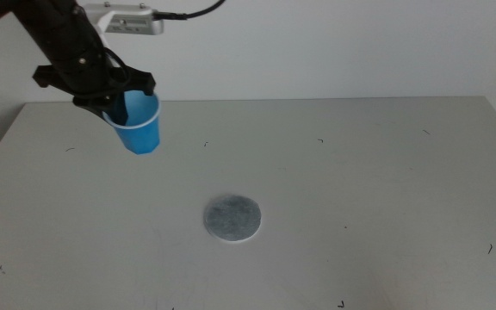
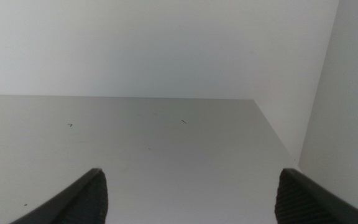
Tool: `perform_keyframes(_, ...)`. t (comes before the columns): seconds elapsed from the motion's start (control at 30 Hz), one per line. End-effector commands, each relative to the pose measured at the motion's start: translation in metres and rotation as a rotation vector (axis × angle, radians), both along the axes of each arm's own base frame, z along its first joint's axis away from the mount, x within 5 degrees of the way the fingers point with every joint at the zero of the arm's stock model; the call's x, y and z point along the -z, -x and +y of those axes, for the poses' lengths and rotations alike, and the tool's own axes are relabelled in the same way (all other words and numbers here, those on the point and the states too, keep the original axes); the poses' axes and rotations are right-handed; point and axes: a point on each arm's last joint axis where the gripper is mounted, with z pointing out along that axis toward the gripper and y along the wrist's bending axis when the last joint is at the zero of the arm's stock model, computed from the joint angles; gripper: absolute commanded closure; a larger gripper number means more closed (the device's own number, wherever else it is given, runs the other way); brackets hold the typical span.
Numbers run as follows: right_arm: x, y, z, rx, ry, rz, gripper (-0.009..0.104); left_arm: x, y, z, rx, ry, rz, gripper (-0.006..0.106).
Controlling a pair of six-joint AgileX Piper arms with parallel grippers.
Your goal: Place an empty cup on a cup mat.
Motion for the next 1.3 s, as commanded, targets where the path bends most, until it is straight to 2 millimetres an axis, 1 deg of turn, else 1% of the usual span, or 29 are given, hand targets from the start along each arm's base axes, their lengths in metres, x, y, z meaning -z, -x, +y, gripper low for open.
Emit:
perform_keyframes(0.0, -0.011, 0.002, 0.000, -0.003, 0.023, -0.108, 0.001, -0.024, 0.018, -0.021, 0.043, 0.027, 0.000, 0.100)
perform_keyframes(0.13, -0.011, 0.002, 0.000, -0.003, 0.023, -0.108, 0.001, -0.016, 0.023, -0.056, 0.121, 0.029, 0.006, 0.100)
perform_keyframes(0.23, -0.011, 0.002, 0.000, -0.003, 0.023, -0.108, 0.001, -0.006, 0.023, -0.078, 0.165, 0.031, 0.018, 0.100)
perform_keyframes(0.33, -0.011, 0.002, 0.000, -0.003, 0.023, -0.108, 0.001, 0.006, 0.023, -0.098, 0.205, 0.037, 0.024, 0.100)
perform_keyframes(0.5, -0.011, 0.002, 0.000, -0.003, 0.023, -0.108, 0.001, 0.024, 0.018, -0.121, 0.243, 0.049, 0.014, 0.100)
perform_keyframes(0.67, -0.011, 0.002, 0.000, -0.003, 0.023, -0.108, 0.001, 0.045, 0.013, -0.128, 0.248, 0.043, 0.061, 0.100)
perform_keyframes(0.9, -0.011, 0.002, 0.000, -0.003, 0.023, -0.108, 0.001, 0.085, 0.000, -0.136, 0.241, 0.031, 0.128, 0.100)
perform_keyframes(1.0, -0.011, 0.002, 0.000, -0.003, 0.023, -0.108, 0.001, 0.097, -0.003, -0.139, 0.241, 0.042, 0.152, 0.100)
perform_keyframes(1.07, -0.011, 0.002, 0.000, -0.003, 0.023, -0.108, 0.001, 0.102, -0.003, -0.140, 0.239, 0.047, 0.165, 0.100)
perform_keyframes(1.17, -0.011, 0.002, 0.000, -0.003, 0.023, -0.108, 0.001, 0.102, -0.004, -0.140, 0.239, 0.048, 0.166, 0.096)
perform_keyframes(1.27, -0.011, 0.002, 0.000, -0.003, 0.023, -0.108, 0.001, 0.102, -0.003, -0.140, 0.239, 0.046, 0.167, 0.085)
